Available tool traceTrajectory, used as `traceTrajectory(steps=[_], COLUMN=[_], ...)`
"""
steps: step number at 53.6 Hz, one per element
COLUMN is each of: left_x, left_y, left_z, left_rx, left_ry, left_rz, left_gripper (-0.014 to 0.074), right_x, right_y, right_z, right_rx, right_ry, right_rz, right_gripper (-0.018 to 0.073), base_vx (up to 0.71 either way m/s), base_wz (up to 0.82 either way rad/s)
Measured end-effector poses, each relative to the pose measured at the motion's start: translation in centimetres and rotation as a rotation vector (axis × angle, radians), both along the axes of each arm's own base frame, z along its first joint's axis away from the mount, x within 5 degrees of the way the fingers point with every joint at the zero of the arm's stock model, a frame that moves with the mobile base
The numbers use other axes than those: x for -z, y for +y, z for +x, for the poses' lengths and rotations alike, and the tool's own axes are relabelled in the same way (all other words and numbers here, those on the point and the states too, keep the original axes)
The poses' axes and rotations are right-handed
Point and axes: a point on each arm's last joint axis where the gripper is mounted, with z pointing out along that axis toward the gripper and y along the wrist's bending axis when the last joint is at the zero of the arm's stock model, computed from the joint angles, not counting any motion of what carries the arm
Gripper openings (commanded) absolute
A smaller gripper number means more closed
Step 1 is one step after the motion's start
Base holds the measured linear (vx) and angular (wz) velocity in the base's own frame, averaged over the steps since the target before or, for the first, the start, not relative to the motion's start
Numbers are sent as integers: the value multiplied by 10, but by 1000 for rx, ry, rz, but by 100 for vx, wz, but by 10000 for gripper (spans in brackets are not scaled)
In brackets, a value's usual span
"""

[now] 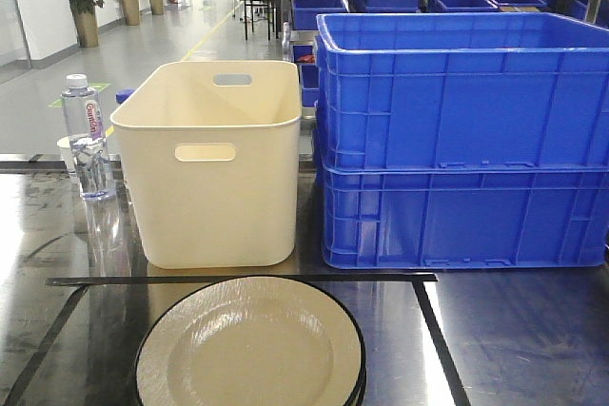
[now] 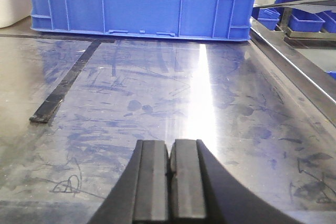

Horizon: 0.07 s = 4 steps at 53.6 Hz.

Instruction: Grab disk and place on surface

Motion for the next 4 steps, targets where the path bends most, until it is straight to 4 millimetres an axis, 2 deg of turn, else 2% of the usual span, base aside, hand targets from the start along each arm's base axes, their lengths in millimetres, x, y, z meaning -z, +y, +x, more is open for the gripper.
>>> traceTrajectory(steps=[4], left_x=[0], left_y=[0], left_z=[0], left_rx=[0], left_ry=[0], left_rz=[0], left_gripper=[-7], right_x=[0], right_y=[0], right_z=[0], right_rx=[0], right_ry=[0], right_rz=[0], right_gripper=[-8], base_vx=[0], base_wz=[0])
